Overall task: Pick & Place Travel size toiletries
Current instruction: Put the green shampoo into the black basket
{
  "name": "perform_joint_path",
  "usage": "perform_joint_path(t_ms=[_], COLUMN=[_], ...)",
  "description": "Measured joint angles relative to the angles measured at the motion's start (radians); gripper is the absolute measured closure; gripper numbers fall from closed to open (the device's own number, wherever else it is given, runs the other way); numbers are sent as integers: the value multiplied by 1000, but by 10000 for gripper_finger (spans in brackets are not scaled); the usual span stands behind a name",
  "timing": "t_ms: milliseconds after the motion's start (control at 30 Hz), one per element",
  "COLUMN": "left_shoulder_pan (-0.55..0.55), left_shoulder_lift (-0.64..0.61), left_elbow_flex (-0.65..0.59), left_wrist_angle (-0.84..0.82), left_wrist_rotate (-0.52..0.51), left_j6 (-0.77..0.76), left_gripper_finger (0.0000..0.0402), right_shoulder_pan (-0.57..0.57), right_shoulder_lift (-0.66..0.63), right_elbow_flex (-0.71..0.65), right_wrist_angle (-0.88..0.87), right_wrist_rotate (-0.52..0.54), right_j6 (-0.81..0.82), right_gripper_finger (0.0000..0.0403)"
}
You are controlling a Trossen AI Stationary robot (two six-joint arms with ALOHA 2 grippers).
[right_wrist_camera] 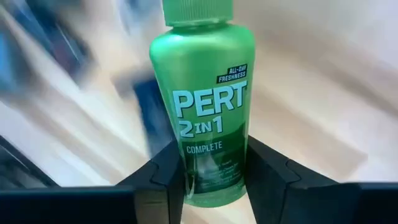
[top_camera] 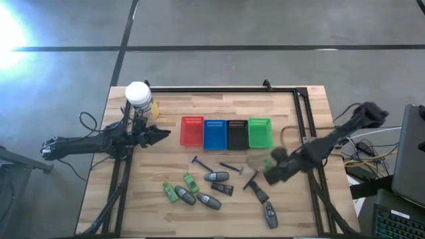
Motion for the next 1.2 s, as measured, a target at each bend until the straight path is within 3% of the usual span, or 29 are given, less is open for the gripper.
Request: perform_joint_path(t_ms=[100,200,400,533,733,1200], left_shoulder_pan=[0,0,0,0,0,0], left_shoulder_lift=[2,2,4,4,4,4], left_elbow_flex=[0,0,0,0,0,0], left_wrist_angle=[-4,-13,-18,-18,-20,-20], left_wrist_rotate=[-9,-20,-22,-22,-22,-39], left_j6=[0,0,-4,-21,-28,-38], left_gripper_finger=[163,163,163,163,163,163], right_shoulder_pan=[-90,-235,-553,-677,-723,-736], right_shoulder_lift=[-132,-232,-314,-308,-238,148], right_elbow_flex=[-20,-61,-131,-134,-99,-35], right_wrist_angle=[-12,-10,42,103,199,528], right_wrist_rotate=[125,133,-44,-118,-180,-306], right_j6=[63,22,-191,-316,-384,-428], right_gripper_finger=[278,281,274,271,276,273])
